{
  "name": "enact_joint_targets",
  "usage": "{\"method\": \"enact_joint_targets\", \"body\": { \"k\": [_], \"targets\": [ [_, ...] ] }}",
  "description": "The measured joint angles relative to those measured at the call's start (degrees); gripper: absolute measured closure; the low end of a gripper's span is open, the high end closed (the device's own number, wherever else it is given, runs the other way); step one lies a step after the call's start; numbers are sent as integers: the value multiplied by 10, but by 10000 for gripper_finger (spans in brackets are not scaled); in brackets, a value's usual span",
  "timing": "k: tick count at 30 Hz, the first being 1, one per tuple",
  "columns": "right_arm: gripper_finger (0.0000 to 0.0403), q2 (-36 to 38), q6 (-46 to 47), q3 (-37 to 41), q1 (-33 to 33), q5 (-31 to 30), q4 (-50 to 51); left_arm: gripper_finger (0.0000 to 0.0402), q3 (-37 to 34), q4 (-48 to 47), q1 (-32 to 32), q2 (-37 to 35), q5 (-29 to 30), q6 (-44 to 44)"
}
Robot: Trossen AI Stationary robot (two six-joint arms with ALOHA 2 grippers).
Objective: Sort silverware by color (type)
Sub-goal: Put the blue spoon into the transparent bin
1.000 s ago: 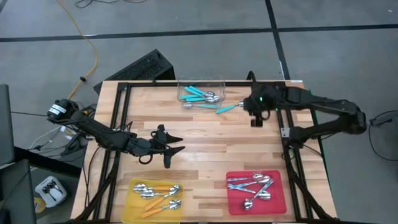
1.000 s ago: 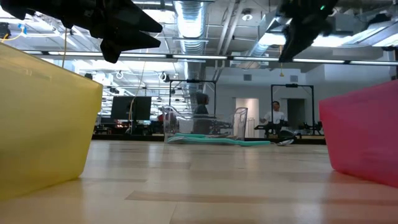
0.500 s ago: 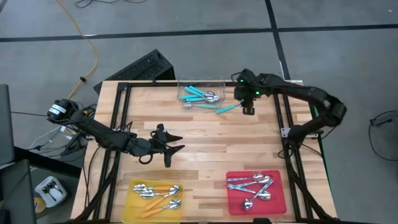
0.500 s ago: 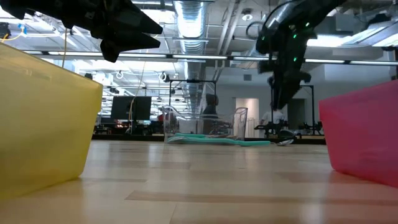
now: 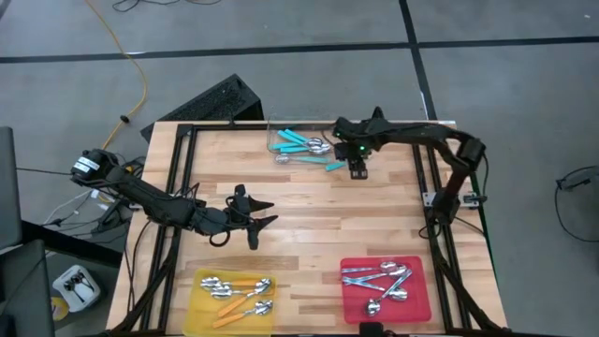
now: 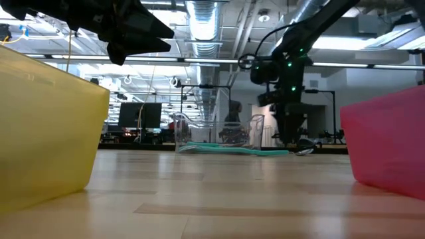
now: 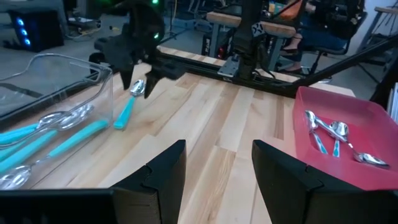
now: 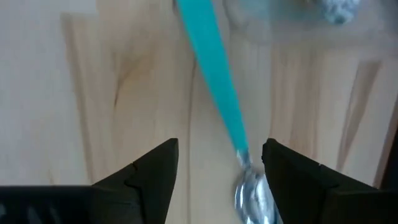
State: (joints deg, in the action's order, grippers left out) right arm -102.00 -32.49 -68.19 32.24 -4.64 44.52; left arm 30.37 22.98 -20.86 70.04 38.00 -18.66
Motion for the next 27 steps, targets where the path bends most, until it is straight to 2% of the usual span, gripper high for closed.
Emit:
{"method": "enact_joint_targets", "body": {
  "k": [12,20,27],
  "targets": [
    [147,-73,14,-31,0,11,-7,235,0,-5,0,0,0,4],
    [147,-71,25,-31,-10,51,25,235,0,-6,0,0,-1,1],
    [152,-69,37,-30,-34,54,63,235,0,-6,0,0,-1,0]
  ]
}}
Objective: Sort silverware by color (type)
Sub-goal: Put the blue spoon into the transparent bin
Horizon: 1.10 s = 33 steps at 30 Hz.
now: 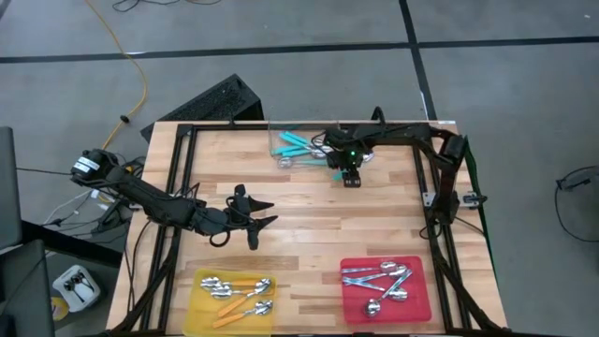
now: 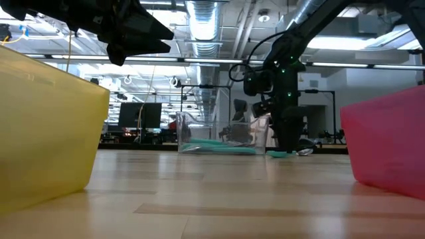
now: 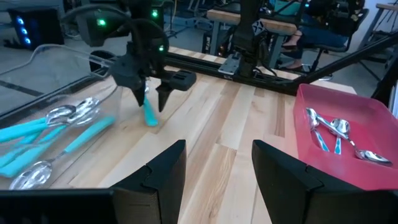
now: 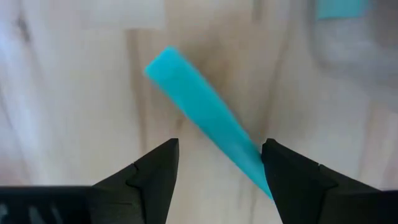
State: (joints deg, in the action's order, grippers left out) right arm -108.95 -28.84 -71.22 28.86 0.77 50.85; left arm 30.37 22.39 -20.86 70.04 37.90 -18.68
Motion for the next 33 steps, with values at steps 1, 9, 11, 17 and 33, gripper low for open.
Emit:
{"method": "enact_joint_targets", "body": {
  "k": [1,9,11,17,33],
  "targets": [
    [154,0,0,0,-4,1,5,235,0,0,0,0,0,0],
    [179,-1,16,1,-44,4,19,235,0,0,0,0,-9,0],
    [184,-1,15,1,-53,1,19,235,0,-1,0,0,-17,0],
    [190,-1,5,1,-64,-12,17,235,0,-1,0,0,-17,0],
    [191,83,28,2,-28,-8,-10,235,0,-7,0,0,-15,6]
  ]
}}
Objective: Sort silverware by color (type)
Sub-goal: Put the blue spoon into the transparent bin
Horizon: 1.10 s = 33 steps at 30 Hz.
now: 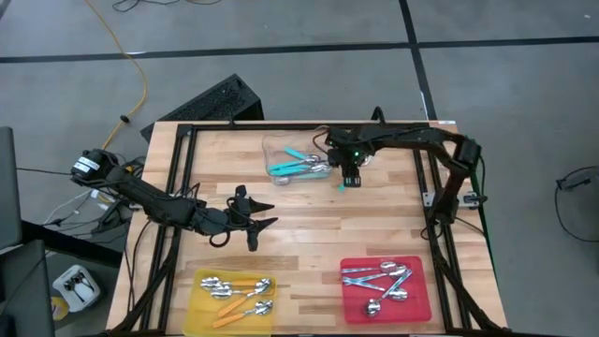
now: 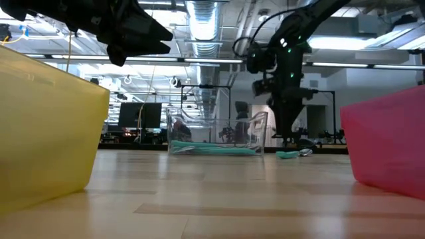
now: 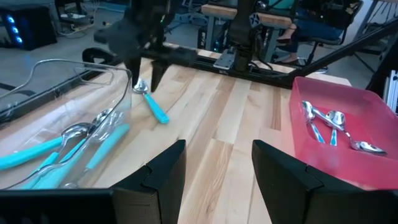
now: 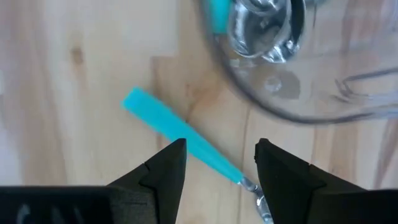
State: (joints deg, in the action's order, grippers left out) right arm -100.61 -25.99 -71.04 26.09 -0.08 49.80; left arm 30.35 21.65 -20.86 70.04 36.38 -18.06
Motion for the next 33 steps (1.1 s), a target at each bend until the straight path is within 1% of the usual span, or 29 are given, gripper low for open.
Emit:
{"method": "enact_joint_targets", "body": {
  "k": [4,7,13,21,29,33],
  "targets": [
    [191,32,-76,14,-7,4,-3,235,0,-2,0,0,0,-2],
    [191,36,-113,24,-11,6,-2,235,0,-5,0,0,0,-2],
    [191,24,-115,68,-17,6,-22,235,0,-5,0,0,0,-6],
    [191,18,-111,123,-37,-5,-114,235,0,-8,0,0,0,-6],
    [191,21,-106,171,-46,-7,-138,235,0,-8,0,0,0,-7],
    [191,22,-70,179,-54,-11,-137,235,0,-8,0,0,0,-13]
  ]
}}
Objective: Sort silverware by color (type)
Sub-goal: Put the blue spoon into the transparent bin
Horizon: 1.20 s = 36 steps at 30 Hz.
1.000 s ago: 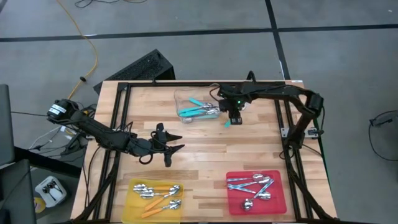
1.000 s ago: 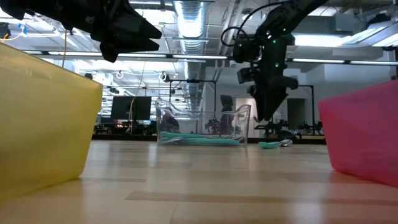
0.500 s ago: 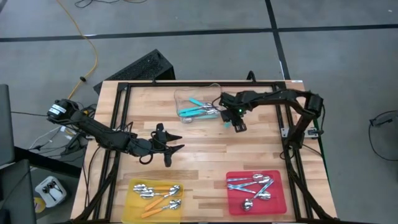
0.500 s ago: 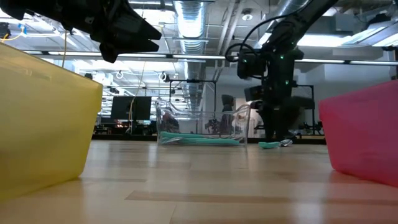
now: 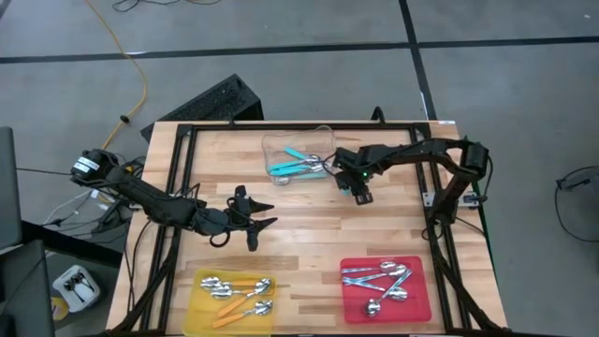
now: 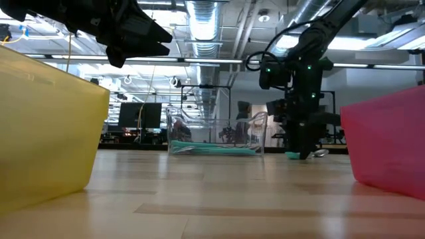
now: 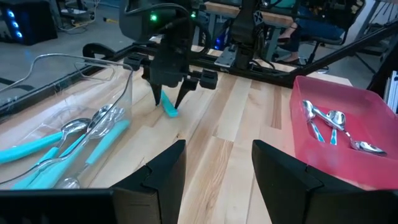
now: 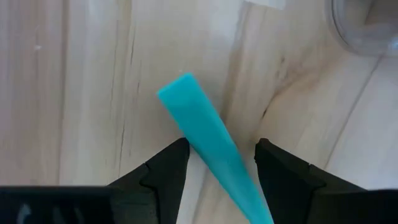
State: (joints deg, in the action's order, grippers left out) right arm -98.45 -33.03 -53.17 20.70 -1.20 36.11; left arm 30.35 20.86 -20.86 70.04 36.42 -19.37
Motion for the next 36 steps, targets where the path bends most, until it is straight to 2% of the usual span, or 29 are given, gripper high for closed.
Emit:
{"method": "enact_joint_targets", "body": {
  "k": [7,16,25,27,36],
  "targets": [
    [204,-1,66,0,-31,-42,7,235,0,0,0,0,0,-2],
    [315,-2,104,1,-45,-49,13,235,0,0,0,0,0,-14],
    [315,10,178,1,-61,-57,12,235,0,0,0,0,-1,-39],
    [315,18,185,0,-68,-40,18,235,0,0,0,0,-5,-39],
    [315,93,234,-5,-104,-33,32,235,0,0,0,0,-17,-63]
  ]
}}
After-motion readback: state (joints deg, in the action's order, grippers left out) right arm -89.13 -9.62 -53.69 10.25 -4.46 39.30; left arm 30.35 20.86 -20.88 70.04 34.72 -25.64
